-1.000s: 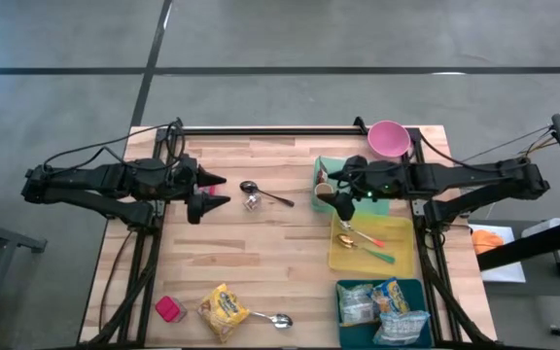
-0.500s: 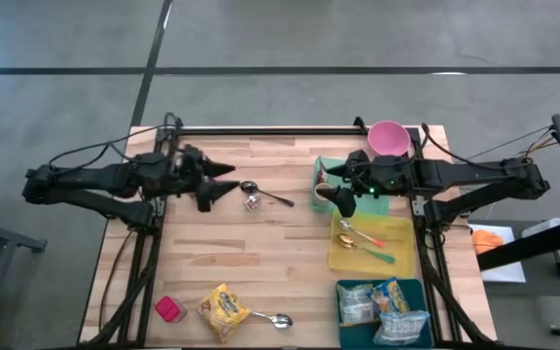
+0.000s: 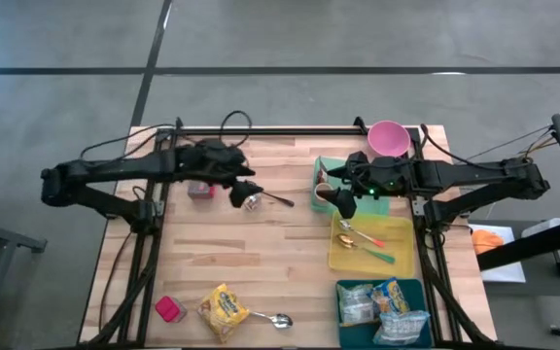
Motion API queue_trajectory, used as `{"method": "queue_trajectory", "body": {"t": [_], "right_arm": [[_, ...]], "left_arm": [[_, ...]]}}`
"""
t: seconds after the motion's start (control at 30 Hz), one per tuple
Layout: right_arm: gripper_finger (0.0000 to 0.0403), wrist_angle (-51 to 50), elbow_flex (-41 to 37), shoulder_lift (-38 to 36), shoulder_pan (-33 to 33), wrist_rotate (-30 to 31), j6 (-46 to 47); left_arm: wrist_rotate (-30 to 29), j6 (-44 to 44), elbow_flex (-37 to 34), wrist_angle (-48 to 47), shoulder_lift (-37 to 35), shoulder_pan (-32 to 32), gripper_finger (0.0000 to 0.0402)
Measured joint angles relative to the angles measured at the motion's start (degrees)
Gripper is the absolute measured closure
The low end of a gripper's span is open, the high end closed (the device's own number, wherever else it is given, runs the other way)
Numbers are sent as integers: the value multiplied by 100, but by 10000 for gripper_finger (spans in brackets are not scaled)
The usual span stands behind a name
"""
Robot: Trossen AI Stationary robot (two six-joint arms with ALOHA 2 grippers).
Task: Pick & Place Food Item
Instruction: Put the black spoon into the yellow bin
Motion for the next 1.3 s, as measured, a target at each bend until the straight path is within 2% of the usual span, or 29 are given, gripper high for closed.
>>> {"method": "queue_trajectory", "body": {"t": [0.3, 0.57, 0.83, 1.07, 1.3], "right_arm": [[20, 0, 0, -2, 220, -35, 19], [20, 4, -1, -2, 254, -32, 81], [20, 8, -2, -2, 256, -109, 130], [20, 20, -2, -2, 283, -166, 124], [20, 30, -2, -2, 319, -183, 109]], "left_arm": [[-18, 882, 156, -64, 1296, 282, 53], [-642, 1405, 1007, -675, 2407, 280, 53], [-675, 1894, 1663, -1453, 3446, 277, 57], [-610, 2994, 1798, -1580, 3672, 271, 105], [-609, 3512, 1751, -1545, 3711, 273, 141]]}}
